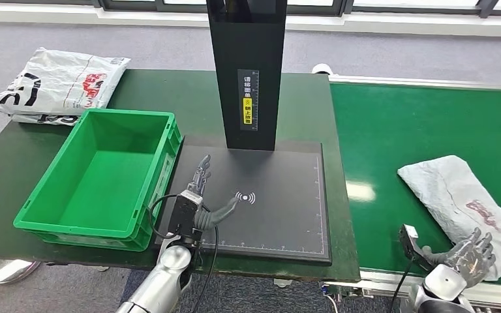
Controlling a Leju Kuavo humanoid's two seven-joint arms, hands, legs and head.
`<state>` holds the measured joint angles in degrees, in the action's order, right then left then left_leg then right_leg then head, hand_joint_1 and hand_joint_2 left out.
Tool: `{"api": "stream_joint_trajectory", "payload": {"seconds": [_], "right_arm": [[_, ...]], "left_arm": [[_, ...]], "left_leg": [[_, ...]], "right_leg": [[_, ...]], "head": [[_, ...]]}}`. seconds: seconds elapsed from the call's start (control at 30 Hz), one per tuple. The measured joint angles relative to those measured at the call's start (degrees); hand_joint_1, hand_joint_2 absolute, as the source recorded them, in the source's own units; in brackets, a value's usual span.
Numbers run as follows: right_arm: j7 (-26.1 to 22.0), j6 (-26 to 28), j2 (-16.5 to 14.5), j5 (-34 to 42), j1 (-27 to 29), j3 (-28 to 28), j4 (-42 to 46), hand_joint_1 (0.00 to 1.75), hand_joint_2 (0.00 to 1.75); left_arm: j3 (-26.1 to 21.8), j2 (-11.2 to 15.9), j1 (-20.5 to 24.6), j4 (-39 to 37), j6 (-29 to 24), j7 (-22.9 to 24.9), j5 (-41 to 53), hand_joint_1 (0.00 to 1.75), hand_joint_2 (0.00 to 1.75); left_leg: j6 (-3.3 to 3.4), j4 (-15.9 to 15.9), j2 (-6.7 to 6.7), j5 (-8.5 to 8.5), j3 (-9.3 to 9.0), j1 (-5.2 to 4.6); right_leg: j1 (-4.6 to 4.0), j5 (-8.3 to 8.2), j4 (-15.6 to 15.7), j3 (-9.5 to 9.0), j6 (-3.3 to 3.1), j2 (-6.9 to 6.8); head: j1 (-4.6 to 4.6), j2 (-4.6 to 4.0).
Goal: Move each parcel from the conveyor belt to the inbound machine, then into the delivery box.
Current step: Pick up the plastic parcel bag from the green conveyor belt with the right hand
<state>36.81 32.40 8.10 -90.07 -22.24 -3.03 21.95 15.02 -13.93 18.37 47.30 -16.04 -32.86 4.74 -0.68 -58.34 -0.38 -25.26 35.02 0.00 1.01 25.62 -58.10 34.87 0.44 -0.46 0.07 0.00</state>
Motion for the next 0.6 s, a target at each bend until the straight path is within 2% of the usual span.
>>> {"api": "stream_joint_trajectory", "payload": {"seconds": [0.6], "right_arm": [[0.5,-2.1,-0.5,0.0,3.0,-0.6,4.7,0.0,1.75]], "left_arm": [[0.0,0.0,0.1,0.1,0.7,0.4,0.4,0.0,1.75]], "left_leg": [[0.04,0.0,0.01,-0.02,-0.1,0.0]], "right_leg": [[0.0,0.01,0.0,-0.13,0.01,0.0]], "head": [[0.0,0.0]]}}
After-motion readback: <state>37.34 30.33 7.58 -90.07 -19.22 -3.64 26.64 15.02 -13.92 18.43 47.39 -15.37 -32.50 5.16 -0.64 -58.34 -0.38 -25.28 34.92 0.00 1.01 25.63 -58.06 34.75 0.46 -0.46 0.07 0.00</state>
